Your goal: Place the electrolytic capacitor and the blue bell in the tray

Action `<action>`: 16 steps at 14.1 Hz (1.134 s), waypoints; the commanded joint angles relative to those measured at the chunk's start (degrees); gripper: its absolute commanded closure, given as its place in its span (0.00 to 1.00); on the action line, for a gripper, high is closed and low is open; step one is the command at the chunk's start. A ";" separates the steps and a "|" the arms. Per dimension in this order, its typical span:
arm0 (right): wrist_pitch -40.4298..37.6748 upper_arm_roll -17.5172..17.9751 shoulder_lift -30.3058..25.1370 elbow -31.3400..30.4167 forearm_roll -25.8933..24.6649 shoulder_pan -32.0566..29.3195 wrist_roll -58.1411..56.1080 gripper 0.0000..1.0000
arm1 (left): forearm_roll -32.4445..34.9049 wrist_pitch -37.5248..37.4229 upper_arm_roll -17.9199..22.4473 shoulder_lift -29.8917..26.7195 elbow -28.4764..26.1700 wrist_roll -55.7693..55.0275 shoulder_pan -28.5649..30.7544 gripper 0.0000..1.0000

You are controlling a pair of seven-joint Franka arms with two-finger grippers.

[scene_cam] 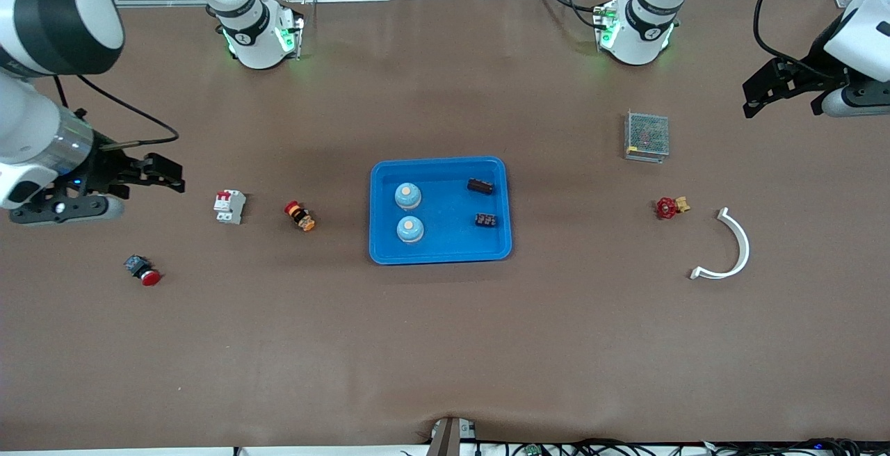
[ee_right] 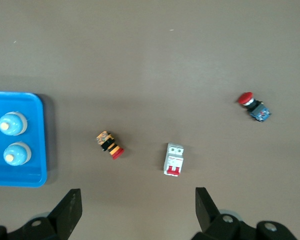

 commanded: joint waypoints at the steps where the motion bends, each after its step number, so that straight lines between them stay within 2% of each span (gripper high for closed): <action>1: 0.19 0.94 -0.91 0.47 -0.55 -3.15 -0.19 0.00 | -0.93 0.20 -0.58 -0.75 -0.86 0.30 0.90 0.00; 7: 0.81 1.03 -0.82 6.26 -0.55 -8.60 -0.19 0.00 | -0.93 -0.85 -0.41 -1.45 -1.30 1.09 0.99 0.00; 11: 0.98 1.03 -1.08 5.66 -0.46 -8.61 -0.01 0.00 | -1.02 -2.08 -0.32 -1.54 -1.21 1.27 0.99 0.00; 13: 2.73 1.21 -2.48 2.33 -0.46 -8.17 -0.01 0.00 | -1.10 -2.26 -0.32 -1.54 -1.30 1.36 0.99 0.00; 16: 10.55 1.47 -7.23 -6.37 -0.38 -7.55 0.08 0.00 | -1.02 -1.82 -0.23 -3.46 -3.57 1.36 0.99 0.00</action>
